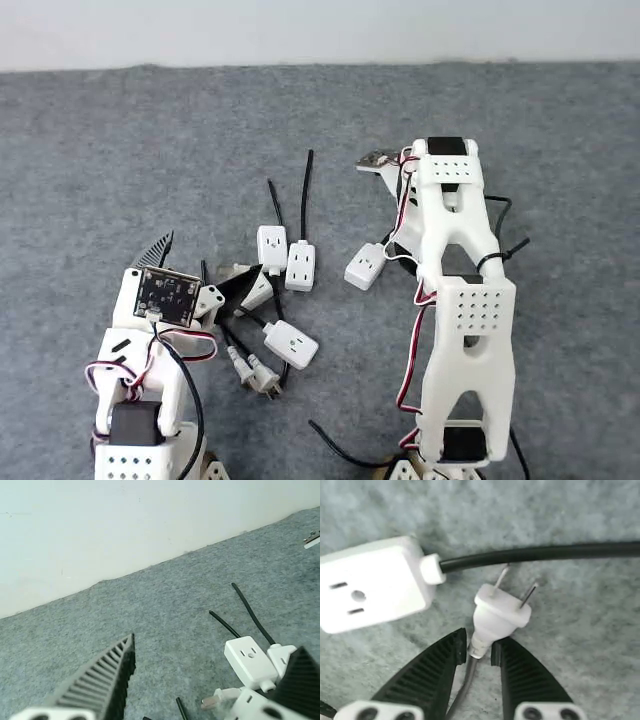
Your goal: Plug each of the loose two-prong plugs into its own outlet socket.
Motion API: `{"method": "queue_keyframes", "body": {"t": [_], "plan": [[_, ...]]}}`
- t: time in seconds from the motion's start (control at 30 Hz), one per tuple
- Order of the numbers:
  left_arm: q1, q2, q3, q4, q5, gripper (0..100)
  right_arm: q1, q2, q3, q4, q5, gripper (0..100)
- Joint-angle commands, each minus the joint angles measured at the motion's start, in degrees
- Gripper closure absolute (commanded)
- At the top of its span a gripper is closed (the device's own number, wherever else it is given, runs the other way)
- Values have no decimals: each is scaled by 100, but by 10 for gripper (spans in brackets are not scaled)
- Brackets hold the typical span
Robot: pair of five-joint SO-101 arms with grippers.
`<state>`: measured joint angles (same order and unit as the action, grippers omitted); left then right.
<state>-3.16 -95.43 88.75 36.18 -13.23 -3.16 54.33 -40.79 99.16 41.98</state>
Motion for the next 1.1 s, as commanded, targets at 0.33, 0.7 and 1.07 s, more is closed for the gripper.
{"method": "queue_keyframes", "body": {"t": [0.33,0.7,1.07], "plan": [[26,-26,-57,-158,-53,555,-84,233,97,-207,-360,989],[167,-26,66,-167,-35,555,-84,242,97,-242,-554,989],[167,-26,259,-308,-26,555,-84,242,97,-224,-554,989]]}}
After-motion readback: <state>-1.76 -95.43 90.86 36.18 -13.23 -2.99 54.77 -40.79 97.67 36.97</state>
